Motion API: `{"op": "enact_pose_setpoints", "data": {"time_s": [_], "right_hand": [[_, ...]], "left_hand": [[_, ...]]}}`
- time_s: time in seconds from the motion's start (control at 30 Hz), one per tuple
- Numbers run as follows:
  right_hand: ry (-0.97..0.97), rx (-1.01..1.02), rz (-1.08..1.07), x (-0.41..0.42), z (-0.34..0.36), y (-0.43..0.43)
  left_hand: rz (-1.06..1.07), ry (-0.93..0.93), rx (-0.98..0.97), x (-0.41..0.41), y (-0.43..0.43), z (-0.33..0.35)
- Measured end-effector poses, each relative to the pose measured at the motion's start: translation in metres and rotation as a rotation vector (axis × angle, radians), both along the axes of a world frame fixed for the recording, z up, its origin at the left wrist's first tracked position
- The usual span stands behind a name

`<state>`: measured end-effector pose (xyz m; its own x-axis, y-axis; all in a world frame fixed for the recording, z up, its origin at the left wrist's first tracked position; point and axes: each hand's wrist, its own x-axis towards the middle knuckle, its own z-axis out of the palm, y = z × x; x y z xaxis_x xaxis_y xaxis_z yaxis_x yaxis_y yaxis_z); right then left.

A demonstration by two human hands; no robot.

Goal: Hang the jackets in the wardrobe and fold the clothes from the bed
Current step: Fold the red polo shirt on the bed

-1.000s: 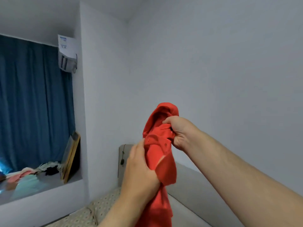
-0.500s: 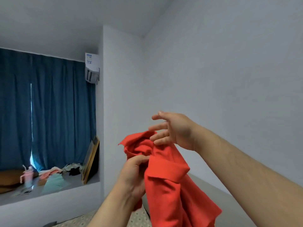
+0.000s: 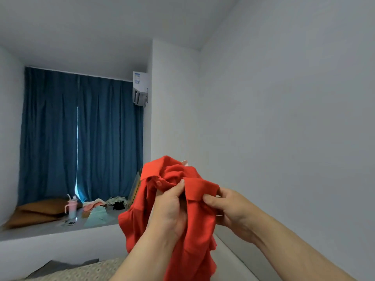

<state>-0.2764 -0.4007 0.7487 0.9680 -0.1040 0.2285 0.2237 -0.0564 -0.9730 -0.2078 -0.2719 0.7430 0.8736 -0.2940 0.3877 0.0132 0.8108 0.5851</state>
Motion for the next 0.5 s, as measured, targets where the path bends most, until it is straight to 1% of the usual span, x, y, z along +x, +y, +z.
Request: {"op": "enact_pose_setpoints", "data": {"time_s": [0.07,0.1,0.13,0.17,0.2,0.27,0.3,0.33,0.37,0.4,0.43,0.47,0.5], "right_hand": [[-0.074,0.070,-0.062,0.006,0.006,0.006],[-0.123,0.114,-0.090,0.009,0.013,0.006],[-0.184,0.124,-0.123,0.012,0.022,0.006],[-0.251,0.100,-0.169,0.016,0.033,0.005],[-0.320,0.051,-0.220,0.019,0.043,0.004],[-0.421,-0.055,-0.312,0.022,0.063,0.004],[-0.454,-0.112,-0.336,0.022,0.072,0.006],[-0.482,-0.162,-0.334,0.022,0.079,0.008],[-0.505,-0.199,-0.306,0.024,0.084,0.011],[-0.514,-0.217,-0.260,0.024,0.088,0.015],[-0.514,-0.207,-0.201,0.025,0.092,0.019],[-0.510,-0.175,-0.142,0.026,0.094,0.022],[-0.502,-0.132,-0.088,0.027,0.096,0.025]], "left_hand": [[0.087,-0.129,0.061,-0.009,0.006,-0.002],[0.101,-0.186,0.117,-0.013,0.011,-0.002],[0.105,-0.236,0.214,-0.016,0.018,-0.002],[0.096,-0.292,0.358,-0.020,0.027,-0.002],[0.052,-0.354,0.556,-0.026,0.039,-0.001],[-0.081,-0.470,1.051,-0.036,0.067,-0.001],[-0.148,-0.526,1.219,-0.042,0.080,0.002],[-0.143,-0.589,1.273,-0.047,0.090,0.005],[-0.048,-0.619,1.200,-0.052,0.096,0.007],[0.142,-0.589,1.097,-0.051,0.098,0.007],[0.385,-0.520,1.018,-0.043,0.100,0.004],[0.583,-0.450,0.976,-0.031,0.099,-0.002],[0.660,-0.390,1.018,-0.023,0.097,-0.009]]}}
